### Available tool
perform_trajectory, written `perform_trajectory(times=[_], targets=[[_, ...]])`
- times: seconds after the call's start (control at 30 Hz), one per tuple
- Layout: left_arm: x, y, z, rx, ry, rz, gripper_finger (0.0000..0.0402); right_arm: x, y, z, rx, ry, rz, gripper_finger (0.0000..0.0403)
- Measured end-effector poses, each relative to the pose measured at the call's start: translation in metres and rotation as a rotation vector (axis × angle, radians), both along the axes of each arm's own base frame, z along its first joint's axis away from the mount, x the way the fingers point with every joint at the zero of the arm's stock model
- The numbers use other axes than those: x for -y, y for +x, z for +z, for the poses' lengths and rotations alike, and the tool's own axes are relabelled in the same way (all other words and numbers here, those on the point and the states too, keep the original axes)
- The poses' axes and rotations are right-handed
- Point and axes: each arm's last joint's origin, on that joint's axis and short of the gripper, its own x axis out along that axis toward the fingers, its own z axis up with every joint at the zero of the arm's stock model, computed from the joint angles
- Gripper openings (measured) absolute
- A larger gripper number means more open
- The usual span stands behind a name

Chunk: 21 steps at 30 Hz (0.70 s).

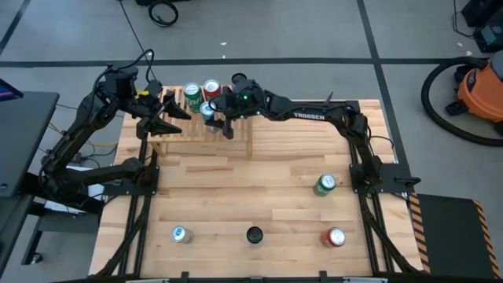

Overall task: Place canned beverage on shelf
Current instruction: Put the top blue soda can on the shelf

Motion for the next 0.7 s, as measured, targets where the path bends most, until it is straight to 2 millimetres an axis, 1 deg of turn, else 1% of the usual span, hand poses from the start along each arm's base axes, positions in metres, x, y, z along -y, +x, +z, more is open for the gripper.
perform_trajectory(times=[0.27,0.47,0.7], targets=[[0.0,0.0,0.0,0.0,0.0,0.0,0.0314,-0.001,0.0,0.002,0.01,-0.003,0.007,0.0295],[0.0,0.0,0.0,0.0,0.0,0.001,0.0314,0.001,0.005,-0.008,0.007,0.002,0.018,0.0299],[0.0,0.0,0.0,0.0,0.001,0.002,0.0314,0.002,0.006,-0.009,0.013,-0.003,-0.006,0.03]])
